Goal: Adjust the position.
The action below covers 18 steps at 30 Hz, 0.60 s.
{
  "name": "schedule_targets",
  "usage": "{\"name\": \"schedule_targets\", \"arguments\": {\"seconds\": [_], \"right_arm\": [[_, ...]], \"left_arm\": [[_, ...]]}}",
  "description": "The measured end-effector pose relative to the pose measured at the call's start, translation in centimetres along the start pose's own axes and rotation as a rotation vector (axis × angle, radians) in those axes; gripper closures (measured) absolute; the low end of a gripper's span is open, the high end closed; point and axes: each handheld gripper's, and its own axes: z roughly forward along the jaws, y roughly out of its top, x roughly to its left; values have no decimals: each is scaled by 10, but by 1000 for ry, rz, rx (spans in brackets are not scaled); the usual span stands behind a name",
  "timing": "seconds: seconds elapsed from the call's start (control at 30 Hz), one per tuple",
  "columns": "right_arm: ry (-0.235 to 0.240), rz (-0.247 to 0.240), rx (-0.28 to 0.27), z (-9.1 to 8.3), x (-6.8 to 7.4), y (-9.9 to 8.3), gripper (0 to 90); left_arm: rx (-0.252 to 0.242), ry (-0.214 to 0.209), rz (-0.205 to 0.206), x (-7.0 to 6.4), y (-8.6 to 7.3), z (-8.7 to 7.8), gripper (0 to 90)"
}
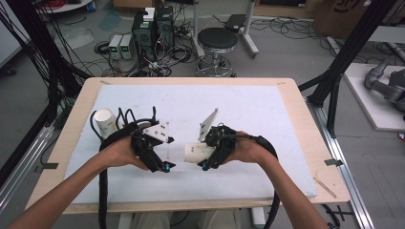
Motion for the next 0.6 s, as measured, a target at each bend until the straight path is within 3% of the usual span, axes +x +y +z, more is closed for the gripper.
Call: {"name": "schedule_targets", "arguments": {"seconds": [0.3,0.6], "right_arm": [[12,-16,6,4,1,6,291],[16,-22,12,5,2,7,291]], "left_arm": [[13,-25,29,-1,17,15,161],[24,-32,28,1,20,21,168]]}}
